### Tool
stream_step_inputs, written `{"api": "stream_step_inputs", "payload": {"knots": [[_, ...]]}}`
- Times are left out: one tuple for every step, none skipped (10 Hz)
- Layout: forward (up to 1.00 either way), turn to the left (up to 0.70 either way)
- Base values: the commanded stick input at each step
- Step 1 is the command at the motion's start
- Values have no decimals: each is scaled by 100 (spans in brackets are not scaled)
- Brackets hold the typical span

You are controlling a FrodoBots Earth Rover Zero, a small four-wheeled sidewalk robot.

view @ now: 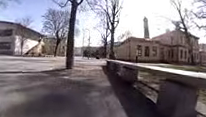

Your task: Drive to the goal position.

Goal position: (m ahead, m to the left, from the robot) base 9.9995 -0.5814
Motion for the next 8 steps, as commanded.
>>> {"api": "stream_step_inputs", "payload": {"knots": [[85,0],[85,0],[85,0],[85,0],[85,0],[85,0],[85,0],[85,0]]}}
